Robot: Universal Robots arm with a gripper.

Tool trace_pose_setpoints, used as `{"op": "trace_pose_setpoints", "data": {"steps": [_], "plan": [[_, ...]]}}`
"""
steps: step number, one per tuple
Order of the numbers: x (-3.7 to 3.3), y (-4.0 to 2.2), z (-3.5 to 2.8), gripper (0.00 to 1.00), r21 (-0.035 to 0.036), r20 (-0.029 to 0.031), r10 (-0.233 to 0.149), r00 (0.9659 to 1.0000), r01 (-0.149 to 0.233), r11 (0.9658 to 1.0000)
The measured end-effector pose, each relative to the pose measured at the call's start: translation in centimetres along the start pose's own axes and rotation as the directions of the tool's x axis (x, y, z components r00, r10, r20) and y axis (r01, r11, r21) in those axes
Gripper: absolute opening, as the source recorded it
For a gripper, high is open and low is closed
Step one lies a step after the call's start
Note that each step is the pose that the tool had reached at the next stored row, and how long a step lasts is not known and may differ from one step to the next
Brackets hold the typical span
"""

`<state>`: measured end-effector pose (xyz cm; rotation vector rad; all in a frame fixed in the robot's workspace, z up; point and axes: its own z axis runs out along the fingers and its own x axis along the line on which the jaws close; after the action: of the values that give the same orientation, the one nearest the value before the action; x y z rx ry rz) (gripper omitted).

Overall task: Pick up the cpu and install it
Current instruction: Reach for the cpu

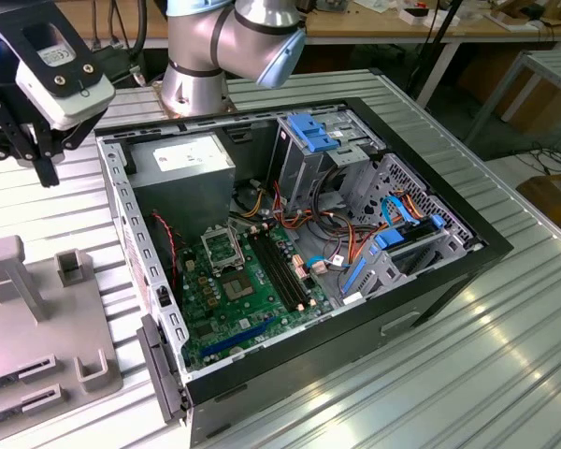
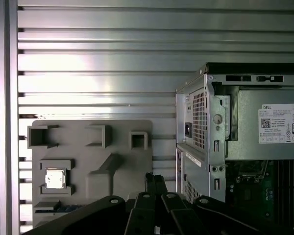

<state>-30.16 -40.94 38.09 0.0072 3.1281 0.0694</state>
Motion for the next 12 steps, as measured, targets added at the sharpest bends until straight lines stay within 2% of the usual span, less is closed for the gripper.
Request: {"op": "trace_pose_setpoints", "data": {"steps": [12], "plan": [[1.08,-0.05,0.18,0.11,-0.0001,-0.0018,0.000,1.0000,0.000,1.0000]]}}
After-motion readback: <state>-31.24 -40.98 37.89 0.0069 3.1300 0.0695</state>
